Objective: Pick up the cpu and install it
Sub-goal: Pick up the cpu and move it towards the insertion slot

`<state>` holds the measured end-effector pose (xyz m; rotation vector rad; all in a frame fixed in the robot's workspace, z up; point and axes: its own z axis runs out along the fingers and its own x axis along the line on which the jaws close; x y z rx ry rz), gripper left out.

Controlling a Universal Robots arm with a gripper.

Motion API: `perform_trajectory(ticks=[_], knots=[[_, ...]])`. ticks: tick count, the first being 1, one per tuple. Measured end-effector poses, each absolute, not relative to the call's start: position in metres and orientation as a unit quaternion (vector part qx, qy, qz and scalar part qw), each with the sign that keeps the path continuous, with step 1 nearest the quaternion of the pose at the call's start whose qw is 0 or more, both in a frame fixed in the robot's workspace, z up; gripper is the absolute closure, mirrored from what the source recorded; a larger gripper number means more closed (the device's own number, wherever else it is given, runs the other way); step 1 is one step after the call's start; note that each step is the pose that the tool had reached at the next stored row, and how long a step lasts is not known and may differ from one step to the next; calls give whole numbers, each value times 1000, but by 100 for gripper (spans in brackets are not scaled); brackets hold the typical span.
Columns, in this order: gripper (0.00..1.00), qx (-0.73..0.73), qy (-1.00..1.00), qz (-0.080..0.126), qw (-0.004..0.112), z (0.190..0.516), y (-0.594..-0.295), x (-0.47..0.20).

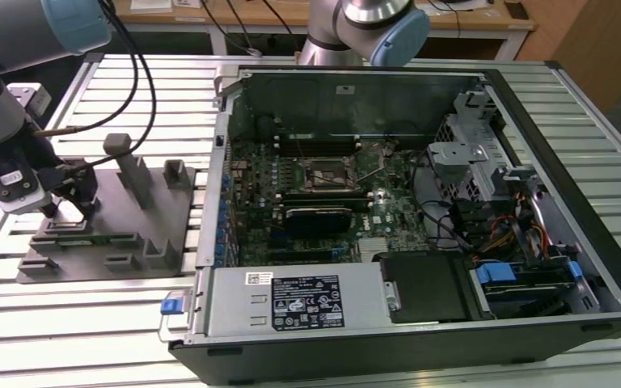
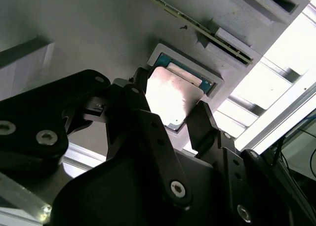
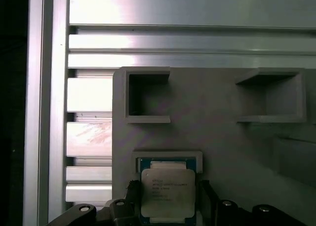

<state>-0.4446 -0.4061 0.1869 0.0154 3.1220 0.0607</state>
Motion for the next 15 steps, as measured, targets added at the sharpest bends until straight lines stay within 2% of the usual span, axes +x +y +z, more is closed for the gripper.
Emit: perform_trajectory(ticks=[15], knots=[[43,5,1000,19,9,183,-406,-445]])
